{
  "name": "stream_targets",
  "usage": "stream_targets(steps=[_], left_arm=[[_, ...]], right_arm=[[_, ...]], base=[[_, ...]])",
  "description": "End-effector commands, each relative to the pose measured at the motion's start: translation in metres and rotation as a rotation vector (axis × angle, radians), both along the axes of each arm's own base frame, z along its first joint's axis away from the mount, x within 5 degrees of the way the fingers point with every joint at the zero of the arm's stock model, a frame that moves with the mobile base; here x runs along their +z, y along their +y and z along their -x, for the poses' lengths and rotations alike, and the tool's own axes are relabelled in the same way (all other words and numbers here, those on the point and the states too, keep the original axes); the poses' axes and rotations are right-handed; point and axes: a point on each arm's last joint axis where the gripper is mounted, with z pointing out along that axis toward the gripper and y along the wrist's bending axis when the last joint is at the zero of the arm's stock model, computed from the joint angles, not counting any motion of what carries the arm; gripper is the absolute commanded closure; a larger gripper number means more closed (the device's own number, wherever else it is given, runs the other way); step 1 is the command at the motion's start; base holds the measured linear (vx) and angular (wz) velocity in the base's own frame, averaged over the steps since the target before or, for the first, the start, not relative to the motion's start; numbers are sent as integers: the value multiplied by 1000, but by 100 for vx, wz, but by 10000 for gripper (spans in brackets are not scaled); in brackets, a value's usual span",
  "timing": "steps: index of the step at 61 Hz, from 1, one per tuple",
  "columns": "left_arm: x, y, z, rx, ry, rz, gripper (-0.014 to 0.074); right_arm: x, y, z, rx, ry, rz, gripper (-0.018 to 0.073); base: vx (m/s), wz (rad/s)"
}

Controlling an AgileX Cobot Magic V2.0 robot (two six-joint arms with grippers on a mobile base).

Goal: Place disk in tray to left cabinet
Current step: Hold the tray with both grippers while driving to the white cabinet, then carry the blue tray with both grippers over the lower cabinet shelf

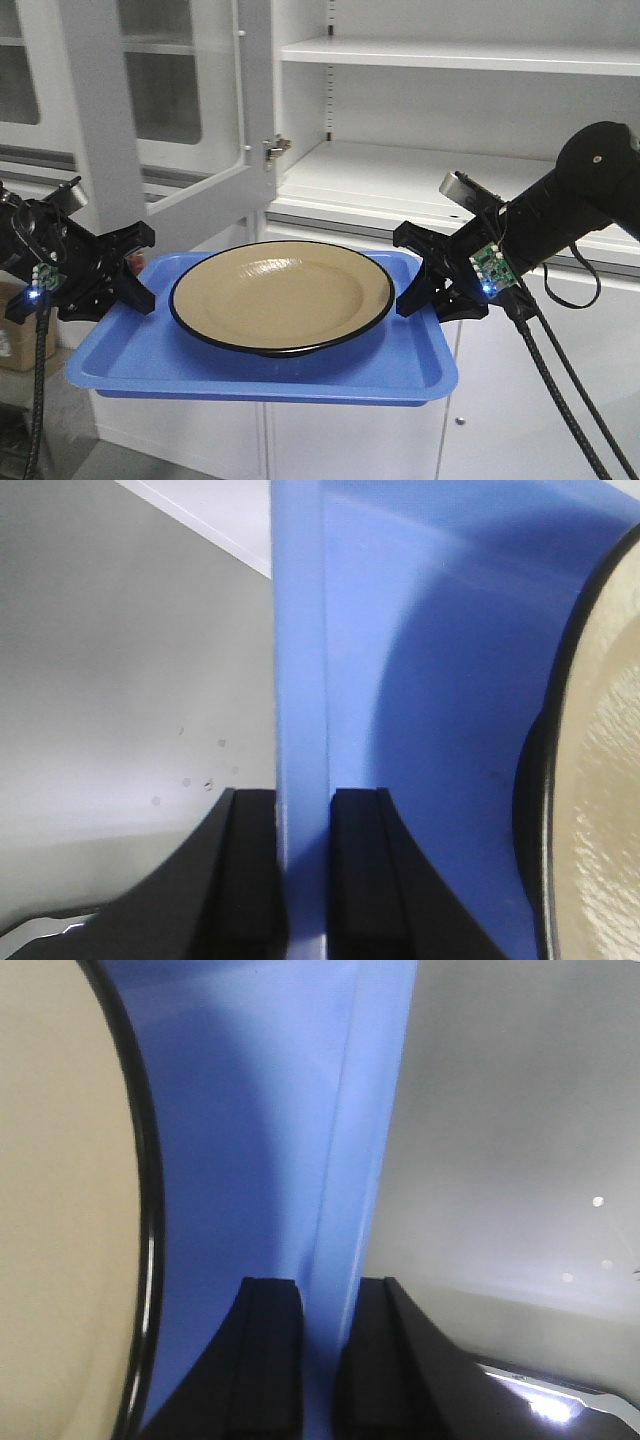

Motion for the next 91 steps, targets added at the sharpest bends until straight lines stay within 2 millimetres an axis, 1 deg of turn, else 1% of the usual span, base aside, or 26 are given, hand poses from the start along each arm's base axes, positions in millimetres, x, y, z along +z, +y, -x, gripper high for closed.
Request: stream_targets(steps=[1, 36, 91], left_arm=[[49, -33, 24, -80, -59, 276, 596], [49, -33, 25, -80, -60, 276, 596], [49, -33, 24, -80, -59, 276, 596]], right_arm=[[53, 28, 23, 68, -91, -275, 551], [53, 28, 23, 68, -91, -275, 551], [53, 28, 23, 68, -91, -275, 551]], base=[[6, -32], [12, -29], [25, -19]])
